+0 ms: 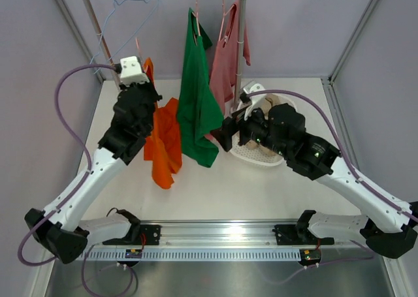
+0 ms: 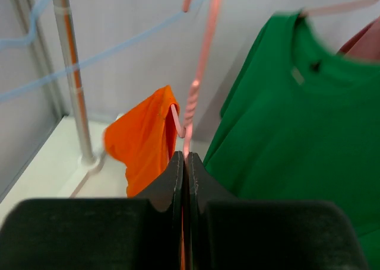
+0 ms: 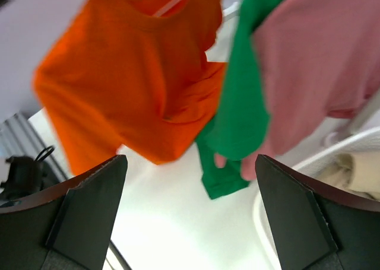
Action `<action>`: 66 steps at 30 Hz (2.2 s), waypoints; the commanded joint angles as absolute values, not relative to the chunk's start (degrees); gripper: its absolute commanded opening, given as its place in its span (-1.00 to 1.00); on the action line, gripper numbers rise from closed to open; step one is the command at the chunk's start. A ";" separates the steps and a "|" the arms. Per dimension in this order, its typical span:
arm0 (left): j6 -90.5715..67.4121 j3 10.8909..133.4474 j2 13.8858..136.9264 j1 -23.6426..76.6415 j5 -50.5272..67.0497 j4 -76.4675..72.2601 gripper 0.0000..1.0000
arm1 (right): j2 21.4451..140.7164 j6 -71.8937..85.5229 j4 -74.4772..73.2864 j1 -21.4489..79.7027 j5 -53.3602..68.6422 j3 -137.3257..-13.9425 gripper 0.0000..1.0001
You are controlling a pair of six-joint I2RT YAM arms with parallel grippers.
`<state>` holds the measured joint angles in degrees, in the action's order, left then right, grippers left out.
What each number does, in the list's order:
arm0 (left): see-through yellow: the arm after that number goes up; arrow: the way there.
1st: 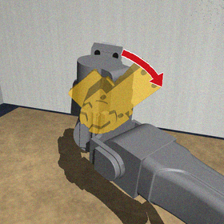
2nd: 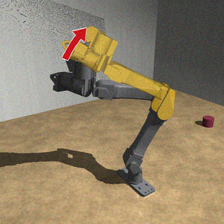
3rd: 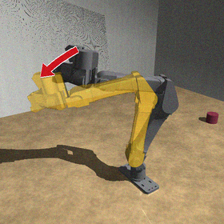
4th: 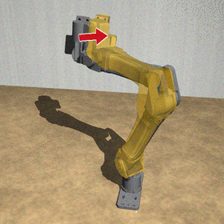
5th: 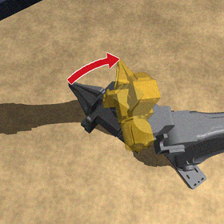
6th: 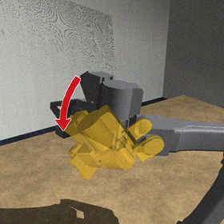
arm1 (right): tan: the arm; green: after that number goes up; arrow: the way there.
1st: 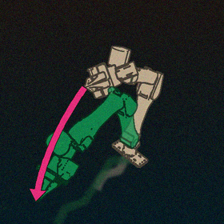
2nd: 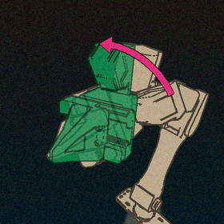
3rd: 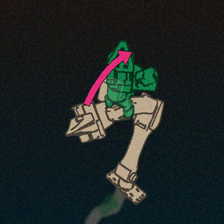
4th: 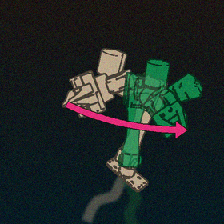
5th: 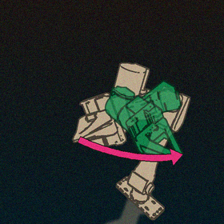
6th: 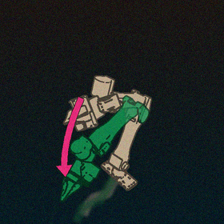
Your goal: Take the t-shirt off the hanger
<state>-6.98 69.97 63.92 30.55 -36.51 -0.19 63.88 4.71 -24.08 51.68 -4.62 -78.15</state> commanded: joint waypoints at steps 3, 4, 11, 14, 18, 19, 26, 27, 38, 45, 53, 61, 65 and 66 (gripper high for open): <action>-5.45 78.02 71.16 37.35 -63.30 -4.83 -1.00 | 64.60 4.03 -12.06 55.54 3.33 -73.48 0.99; -5.54 79.61 72.41 38.40 -65.98 -4.75 -1.00 | 64.69 4.74 -8.30 55.55 5.86 -71.48 0.99; -2.81 91.14 81.12 41.04 -79.36 -4.66 -1.00 | 65.83 8.70 -0.62 57.30 8.61 -66.98 0.99; -2.90 92.63 82.26 41.66 -80.42 -4.66 -1.00 | 65.39 9.05 5.09 57.57 8.96 -64.52 0.99; -2.55 92.99 82.53 43.15 -80.95 -4.66 -1.00 | 65.92 8.70 14.56 57.57 7.30 -59.69 0.99; -2.55 92.90 82.53 43.24 -80.95 -4.66 -1.00 | 66.96 8.70 15.98 57.57 6.95 -59.33 0.99; -2.81 91.15 80.43 44.12 -80.07 -4.57 -1.00 | 73.65 8.35 20.91 57.57 5.63 -61.08 0.99; -2.99 90.01 79.98 44.21 -79.98 -4.66 -1.00 | 74.09 8.35 22.05 57.57 5.10 -61.35 0.92; -1.85 86.75 79.54 42.37 -78.49 -11.15 -1.00 | 70.15 10.81 15.30 58.62 5.10 -58.72 -1.00; -0.44 90.87 84.72 37.63 -76.38 -14.15 -1.00 | 58.65 11.34 8.27 62.66 0.27 -51.69 -1.00; 7.81 102.03 92.45 35.51 -74.36 -17.04 -1.00 | 54.23 14.59 7.03 64.77 -2.55 -43.96 -1.00; 3.81 106.35 90.54 35.24 -71.56 -7.95 -1.00 | 58.79 15.30 10.72 65.30 -3.34 -43.41 -1.00; -6.74 99.86 81.15 37.96 -63.13 8.66 -1.00 | 62.83 13.19 8.97 65.30 -6.94 -49.29 -1.00; -13.82 98.45 76.08 38.06 -58.93 16.97 -1.00 | 64.67 12.05 8.18 65.22 -7.73 -50.96 -1.00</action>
<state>-0.25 100.20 87.99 37.26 -68.86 3.36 62.24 14.00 8.84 64.27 -4.78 -45.36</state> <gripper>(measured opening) 0.034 0.030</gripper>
